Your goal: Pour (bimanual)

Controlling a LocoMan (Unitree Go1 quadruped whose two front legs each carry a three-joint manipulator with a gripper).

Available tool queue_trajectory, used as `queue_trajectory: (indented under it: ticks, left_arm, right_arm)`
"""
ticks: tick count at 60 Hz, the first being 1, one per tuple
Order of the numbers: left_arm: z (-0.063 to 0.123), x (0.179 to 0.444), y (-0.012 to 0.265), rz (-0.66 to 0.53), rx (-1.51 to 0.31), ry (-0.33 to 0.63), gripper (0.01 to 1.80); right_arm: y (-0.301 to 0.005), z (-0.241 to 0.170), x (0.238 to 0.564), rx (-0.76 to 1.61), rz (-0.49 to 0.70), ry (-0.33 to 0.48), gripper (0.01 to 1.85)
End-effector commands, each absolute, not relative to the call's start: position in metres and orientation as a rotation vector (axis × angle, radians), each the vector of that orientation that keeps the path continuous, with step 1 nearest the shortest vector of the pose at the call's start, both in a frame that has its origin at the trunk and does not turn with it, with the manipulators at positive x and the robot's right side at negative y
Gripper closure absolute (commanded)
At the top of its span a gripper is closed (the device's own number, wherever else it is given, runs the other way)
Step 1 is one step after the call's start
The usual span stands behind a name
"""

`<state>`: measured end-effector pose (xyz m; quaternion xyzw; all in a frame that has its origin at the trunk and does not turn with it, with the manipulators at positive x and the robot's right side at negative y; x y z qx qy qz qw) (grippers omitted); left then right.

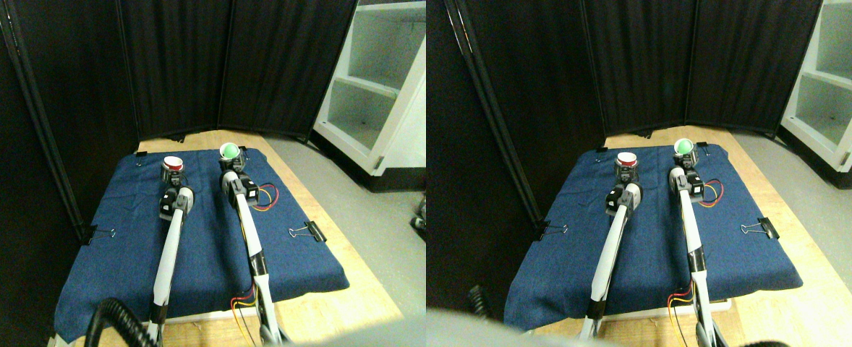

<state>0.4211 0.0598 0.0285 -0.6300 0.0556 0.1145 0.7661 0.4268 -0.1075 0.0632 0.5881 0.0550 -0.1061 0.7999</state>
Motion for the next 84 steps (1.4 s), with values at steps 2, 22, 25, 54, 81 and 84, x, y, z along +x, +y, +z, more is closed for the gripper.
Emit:
queue_trajectory:
  ticks: [2, 22, 25, 54, 81, 84]
  left_arm:
    - [0.039, 0.42, 0.051, 0.218, -1.392, 0.099, 1.48]
    - [0.045, 0.416, 0.037, 0.177, -1.39, 0.177, 1.48]
    - [0.047, 0.415, 0.035, 0.176, -1.394, 0.182, 1.48]
    - [0.069, 0.4, 0.005, 0.102, -1.375, 0.293, 1.48]
    - [0.072, 0.407, 0.003, 0.107, -1.367, 0.298, 1.48]
    - [0.072, 0.408, 0.004, 0.103, -1.363, 0.298, 1.48]
  right_arm:
    - [-0.106, 0.082, 0.421, 1.186, -0.21, 0.064, 1.53]
    - [-0.104, 0.103, 0.424, 1.148, -0.086, 0.129, 1.53]
    - [-0.104, 0.105, 0.424, 1.121, -0.083, 0.122, 1.53]
    - [-0.098, 0.11, 0.428, 1.112, -0.003, 0.168, 1.53]
    - [-0.082, 0.131, 0.422, 1.113, -0.023, 0.192, 1.53]
    - [-0.079, 0.135, 0.421, 1.058, -0.005, 0.196, 1.53]
